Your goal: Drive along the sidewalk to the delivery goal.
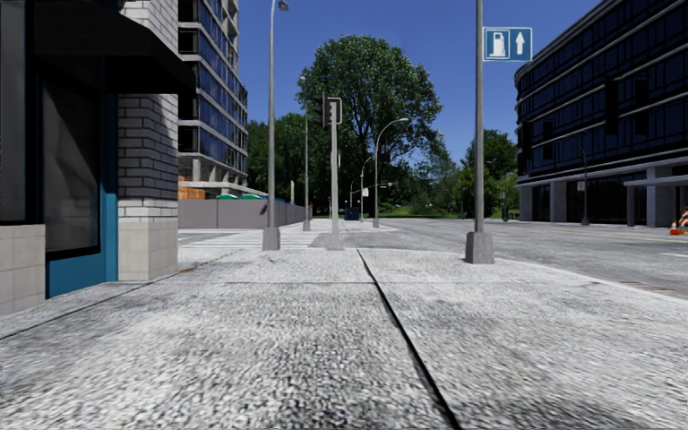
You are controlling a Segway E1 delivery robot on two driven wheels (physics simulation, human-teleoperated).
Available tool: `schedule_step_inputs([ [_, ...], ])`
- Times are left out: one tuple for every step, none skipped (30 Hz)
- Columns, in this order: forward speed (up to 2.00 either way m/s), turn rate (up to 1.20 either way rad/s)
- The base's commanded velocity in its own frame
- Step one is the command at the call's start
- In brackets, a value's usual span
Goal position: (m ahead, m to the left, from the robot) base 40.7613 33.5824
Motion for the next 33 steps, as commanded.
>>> schedule_step_inputs([
  [2.0, 0.0],
  [2.0, 0.0],
  [2.0, 0.0],
  [2.0, 0.0],
  [2.0, 0.0],
  [2.0, 0.0],
  [2.0, 0.0],
  [2.0, 0.0],
  [2.0, 0.0],
  [2.0, 0.0],
  [2.0, 0.0],
  [2.0, 0.0],
  [2.0, 0.0],
  [2.0, 0.0],
  [2.0, 0.0],
  [2.0, 0.0],
  [2.0, 0.01],
  [2.0, 0.04],
  [2.0, 0.04],
  [2.0, 0.13],
  [2.0, 0.2],
  [2.0, 0.22],
  [2.0, 0.24],
  [2.0, 0.24],
  [2.0, 0.27],
  [2.0, 0.32],
  [2.0, 0.32],
  [2.0, 0.33],
  [2.0, 0.33],
  [2.0, 0.33],
  [2.0, 0.33],
  [2.0, 0.33],
  [2.0, 0.33],
])
